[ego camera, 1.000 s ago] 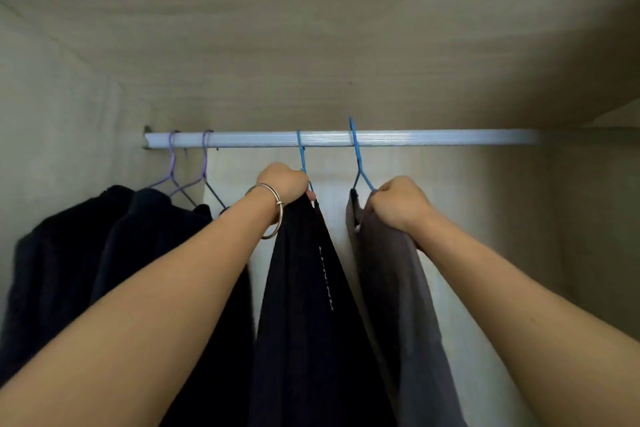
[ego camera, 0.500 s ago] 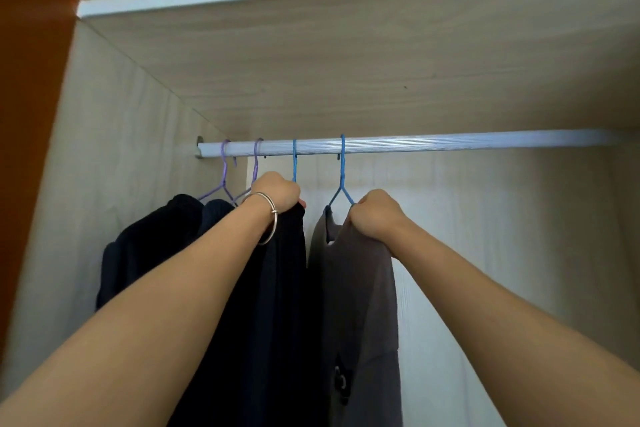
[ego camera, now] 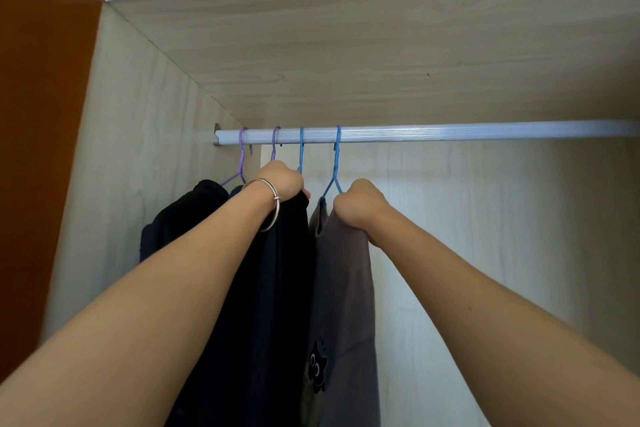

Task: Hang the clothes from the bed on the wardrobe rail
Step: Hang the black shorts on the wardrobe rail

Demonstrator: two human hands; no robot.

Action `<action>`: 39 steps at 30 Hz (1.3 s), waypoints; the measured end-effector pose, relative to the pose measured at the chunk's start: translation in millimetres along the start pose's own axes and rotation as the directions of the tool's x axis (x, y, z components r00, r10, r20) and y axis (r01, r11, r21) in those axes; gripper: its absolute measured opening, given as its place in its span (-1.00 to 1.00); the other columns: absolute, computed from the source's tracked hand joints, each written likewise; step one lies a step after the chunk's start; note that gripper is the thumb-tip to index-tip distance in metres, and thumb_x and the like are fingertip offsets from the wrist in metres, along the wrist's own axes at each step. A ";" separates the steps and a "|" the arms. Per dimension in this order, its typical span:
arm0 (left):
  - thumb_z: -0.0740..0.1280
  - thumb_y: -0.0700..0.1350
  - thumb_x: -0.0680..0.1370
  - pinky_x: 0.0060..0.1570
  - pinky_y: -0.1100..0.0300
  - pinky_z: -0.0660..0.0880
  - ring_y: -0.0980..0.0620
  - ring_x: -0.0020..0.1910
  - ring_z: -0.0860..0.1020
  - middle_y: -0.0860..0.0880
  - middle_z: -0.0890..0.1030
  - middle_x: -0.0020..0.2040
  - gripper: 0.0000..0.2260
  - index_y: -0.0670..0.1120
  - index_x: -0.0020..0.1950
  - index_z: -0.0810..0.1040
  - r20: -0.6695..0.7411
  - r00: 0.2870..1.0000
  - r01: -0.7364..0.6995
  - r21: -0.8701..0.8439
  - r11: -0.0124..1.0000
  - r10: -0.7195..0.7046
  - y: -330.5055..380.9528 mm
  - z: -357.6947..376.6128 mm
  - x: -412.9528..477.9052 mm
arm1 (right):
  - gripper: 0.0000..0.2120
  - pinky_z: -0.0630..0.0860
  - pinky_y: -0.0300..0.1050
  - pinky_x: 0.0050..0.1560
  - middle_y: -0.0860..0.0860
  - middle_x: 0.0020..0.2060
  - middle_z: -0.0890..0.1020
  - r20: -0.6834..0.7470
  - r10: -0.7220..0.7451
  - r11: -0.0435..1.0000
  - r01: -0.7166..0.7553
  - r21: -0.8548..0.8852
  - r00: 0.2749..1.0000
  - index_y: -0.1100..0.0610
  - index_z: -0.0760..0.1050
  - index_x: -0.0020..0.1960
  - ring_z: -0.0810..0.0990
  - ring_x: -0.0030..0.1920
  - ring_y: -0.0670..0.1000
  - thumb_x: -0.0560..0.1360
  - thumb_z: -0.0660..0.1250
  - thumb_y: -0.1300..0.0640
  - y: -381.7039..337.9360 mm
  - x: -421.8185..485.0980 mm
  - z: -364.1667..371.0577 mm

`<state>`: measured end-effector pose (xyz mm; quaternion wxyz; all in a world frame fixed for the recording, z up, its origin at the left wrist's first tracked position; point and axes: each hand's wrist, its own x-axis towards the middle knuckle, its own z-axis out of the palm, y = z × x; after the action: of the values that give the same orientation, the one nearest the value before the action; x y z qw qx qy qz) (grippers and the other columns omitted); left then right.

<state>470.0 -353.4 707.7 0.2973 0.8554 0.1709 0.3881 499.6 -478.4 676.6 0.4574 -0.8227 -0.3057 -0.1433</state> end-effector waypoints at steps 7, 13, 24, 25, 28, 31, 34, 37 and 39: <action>0.31 -0.22 0.43 0.07 -0.02 0.56 -0.22 0.04 0.57 -0.28 0.57 0.15 -0.72 -0.32 0.09 0.51 0.084 0.996 -0.009 -0.119 0.993 0.019 -4.1 5.0 -37.8 | -0.79 0.49 -0.15 -0.13 0.07 -0.09 0.57 0.280 0.067 0.970 -0.128 0.206 0.958 0.19 0.49 0.06 0.53 -0.10 0.02 0.44 0.28 0.17 21.5 -26.0 -12.2; 0.26 -0.24 0.46 -0.17 0.40 0.54 0.10 -0.22 0.55 0.02 0.58 -0.19 -0.87 -0.08 -0.02 0.47 -0.006 0.988 -0.150 -0.172 0.973 0.152 -47.2 29.5 -113.4 | -0.74 0.52 -0.31 0.03 -0.17 -0.03 0.59 -0.003 -0.217 0.891 0.200 0.408 0.976 -0.06 0.44 0.14 0.57 -0.02 -0.23 0.46 0.33 0.08 71.8 -88.7 12.5; 0.28 -0.15 0.54 -0.32 0.51 0.43 0.11 -0.08 0.53 -0.03 0.61 0.02 -0.77 -0.16 0.17 0.55 0.037 0.997 0.067 -0.210 0.975 -0.061 -170.2 108.1 -213.7 | -0.88 0.44 -0.53 -0.35 -0.22 -0.31 0.52 -0.111 0.047 0.902 0.005 0.432 0.993 -0.03 0.44 -0.14 0.50 -0.31 -0.25 0.49 0.33 0.16 187.3 -162.8 110.9; 0.28 -0.15 0.54 -0.32 0.52 0.44 0.12 -0.10 0.53 -0.01 0.61 0.00 -0.78 -0.16 0.16 0.56 0.035 0.996 0.082 -0.208 0.975 -0.077 -180.2 113.0 -222.1 | -0.87 0.45 -0.54 -0.35 -0.22 -0.30 0.53 -0.108 0.075 0.889 -0.018 0.457 0.991 -0.06 0.45 -0.16 0.51 -0.30 -0.25 0.49 0.34 0.15 191.3 -168.1 113.8; 0.29 -0.15 0.54 -0.30 0.58 0.46 0.18 -0.22 0.53 0.00 0.61 -0.11 -0.81 -0.19 0.08 0.58 0.127 0.980 0.180 -0.234 0.955 -0.154 -211.8 126.2 -251.0 | -0.87 0.53 -0.42 -0.22 -0.15 -0.24 0.59 -0.059 0.153 0.883 -0.110 0.456 0.986 0.06 0.53 0.00 0.56 -0.23 -0.17 0.46 0.37 0.13 208.5 -184.1 128.7; 0.28 -0.17 0.54 -0.25 0.57 0.47 0.28 -0.30 0.54 0.08 0.58 -0.22 -0.85 -0.17 0.05 0.58 0.235 0.939 0.309 -0.245 0.919 -0.253 -245.9 143.9 -287.9 | -0.73 0.55 -0.13 -0.03 -0.02 -0.13 0.62 0.025 0.241 0.877 -0.229 0.422 0.970 0.16 0.54 0.12 0.59 -0.12 -0.02 0.44 0.40 0.12 230.7 -205.3 149.6; 0.24 -0.29 0.54 -0.13 0.48 0.49 0.18 -0.25 0.57 -0.06 0.61 -0.14 -0.82 -0.25 0.10 0.55 0.408 0.821 0.503 -0.188 0.843 -0.399 -286.5 163.2 -335.8 | -0.86 0.48 -0.39 -0.20 -0.07 -0.25 0.60 0.118 0.288 0.876 -0.312 0.367 0.950 0.09 0.51 -0.03 0.57 -0.21 -0.08 0.44 0.40 0.12 262.4 -240.2 175.9; 0.27 -0.24 0.54 -0.02 0.35 0.46 -0.01 -0.06 0.58 -0.15 0.61 0.03 -0.79 -0.25 0.15 0.53 0.536 0.646 0.651 -0.014 0.759 -0.544 -326.4 168.2 -394.3 | -0.86 0.39 -0.48 -0.34 -0.08 -0.37 0.55 0.268 0.361 0.871 -0.426 0.244 0.893 0.06 0.47 -0.23 0.51 -0.30 -0.05 0.45 0.37 0.24 296.5 -285.3 203.4; 0.31 -0.18 0.52 0.03 0.19 0.44 -0.07 -0.01 0.58 -0.18 0.62 0.02 -0.86 -0.19 0.04 0.55 0.463 0.568 0.734 0.087 0.673 -0.680 -353.7 164.0 -427.0 | -0.78 0.39 -0.50 -0.30 -0.11 -0.38 0.53 0.417 0.393 0.873 -0.475 0.112 0.820 0.03 0.48 -0.25 0.51 -0.32 -0.07 0.44 0.35 0.32 314.9 -311.1 216.4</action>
<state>300.3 -367.9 155.1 0.5074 0.7620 0.4011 0.0321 449.6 -536.6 189.9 0.4943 -0.8292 -0.2054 0.1612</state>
